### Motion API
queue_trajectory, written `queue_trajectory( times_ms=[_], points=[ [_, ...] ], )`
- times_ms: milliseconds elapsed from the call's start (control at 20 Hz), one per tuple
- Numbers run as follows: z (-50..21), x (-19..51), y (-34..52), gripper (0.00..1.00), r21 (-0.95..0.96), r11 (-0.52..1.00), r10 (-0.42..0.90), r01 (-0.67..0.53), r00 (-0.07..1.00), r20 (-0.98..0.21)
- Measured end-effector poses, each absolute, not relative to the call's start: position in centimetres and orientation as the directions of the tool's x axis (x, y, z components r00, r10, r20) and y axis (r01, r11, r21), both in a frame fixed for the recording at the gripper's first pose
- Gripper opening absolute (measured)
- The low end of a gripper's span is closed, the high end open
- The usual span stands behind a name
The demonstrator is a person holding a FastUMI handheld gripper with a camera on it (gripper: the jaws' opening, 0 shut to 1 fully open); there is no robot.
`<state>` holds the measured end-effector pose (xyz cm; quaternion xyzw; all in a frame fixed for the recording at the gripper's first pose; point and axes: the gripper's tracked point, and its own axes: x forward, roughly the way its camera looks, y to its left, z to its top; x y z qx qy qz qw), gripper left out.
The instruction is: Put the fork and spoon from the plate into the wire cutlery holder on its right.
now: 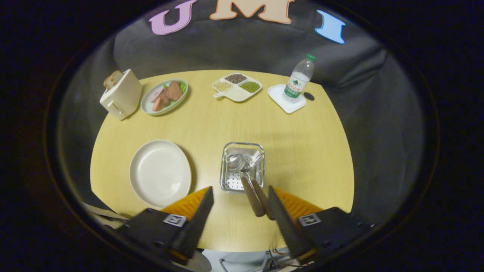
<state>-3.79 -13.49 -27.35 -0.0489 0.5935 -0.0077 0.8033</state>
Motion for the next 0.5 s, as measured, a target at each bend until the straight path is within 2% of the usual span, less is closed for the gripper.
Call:
queue_trajectory(
  times_ms=[50,250,500],
  points=[
    [-27.2,-3.3,-13.1,1.0,-0.079,0.996,-0.065,-0.03,0.339,-0.938],
    [-23.6,-2.2,-11.7,1.0,-0.033,0.999,-0.043,0.028,0.553,-0.832],
    [-17.7,-2.8,-11.3,1.0,0.028,0.996,-0.045,0.084,0.754,-0.656]
  ],
)
